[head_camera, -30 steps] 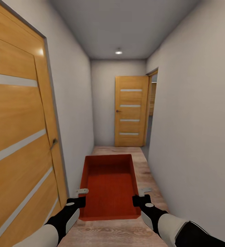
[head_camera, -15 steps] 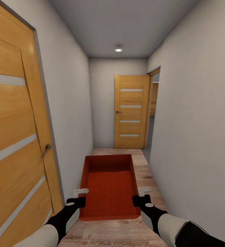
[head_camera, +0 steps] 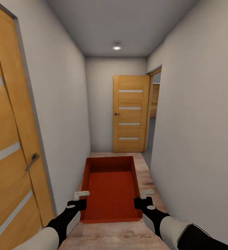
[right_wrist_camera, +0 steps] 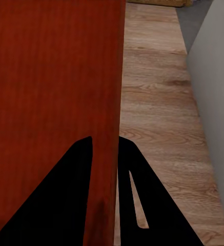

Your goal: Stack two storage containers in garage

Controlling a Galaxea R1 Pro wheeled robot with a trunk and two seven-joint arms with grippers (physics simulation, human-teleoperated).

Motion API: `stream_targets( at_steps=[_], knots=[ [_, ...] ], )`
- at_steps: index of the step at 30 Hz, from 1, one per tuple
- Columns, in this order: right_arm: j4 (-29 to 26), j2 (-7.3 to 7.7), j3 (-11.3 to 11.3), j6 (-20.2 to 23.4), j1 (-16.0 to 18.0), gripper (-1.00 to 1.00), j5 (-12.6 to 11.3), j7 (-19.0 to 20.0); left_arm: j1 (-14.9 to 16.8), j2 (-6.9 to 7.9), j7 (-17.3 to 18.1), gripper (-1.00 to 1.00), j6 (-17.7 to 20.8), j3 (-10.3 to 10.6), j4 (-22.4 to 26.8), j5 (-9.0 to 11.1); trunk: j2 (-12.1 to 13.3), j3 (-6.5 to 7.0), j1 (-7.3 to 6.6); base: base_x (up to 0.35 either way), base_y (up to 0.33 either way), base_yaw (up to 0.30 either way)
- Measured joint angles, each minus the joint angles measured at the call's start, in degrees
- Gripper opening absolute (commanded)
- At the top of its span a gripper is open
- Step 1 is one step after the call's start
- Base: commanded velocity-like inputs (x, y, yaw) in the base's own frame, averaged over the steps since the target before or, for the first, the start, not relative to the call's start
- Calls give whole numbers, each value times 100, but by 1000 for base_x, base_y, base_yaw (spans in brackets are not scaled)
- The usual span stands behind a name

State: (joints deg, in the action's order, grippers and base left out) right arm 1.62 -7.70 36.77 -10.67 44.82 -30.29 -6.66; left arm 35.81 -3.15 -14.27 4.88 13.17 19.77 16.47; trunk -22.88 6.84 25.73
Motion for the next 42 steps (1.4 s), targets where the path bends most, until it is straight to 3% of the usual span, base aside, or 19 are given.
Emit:
stream_targets(
  at_steps=[42],
  knots=[
    [0, 8, -3, 0, 0, -100, 0, 15, 0, -3, -3, -100, 2, 7, 0, 0, 0, 0, 0, 321, 0, 0]
  ],
)
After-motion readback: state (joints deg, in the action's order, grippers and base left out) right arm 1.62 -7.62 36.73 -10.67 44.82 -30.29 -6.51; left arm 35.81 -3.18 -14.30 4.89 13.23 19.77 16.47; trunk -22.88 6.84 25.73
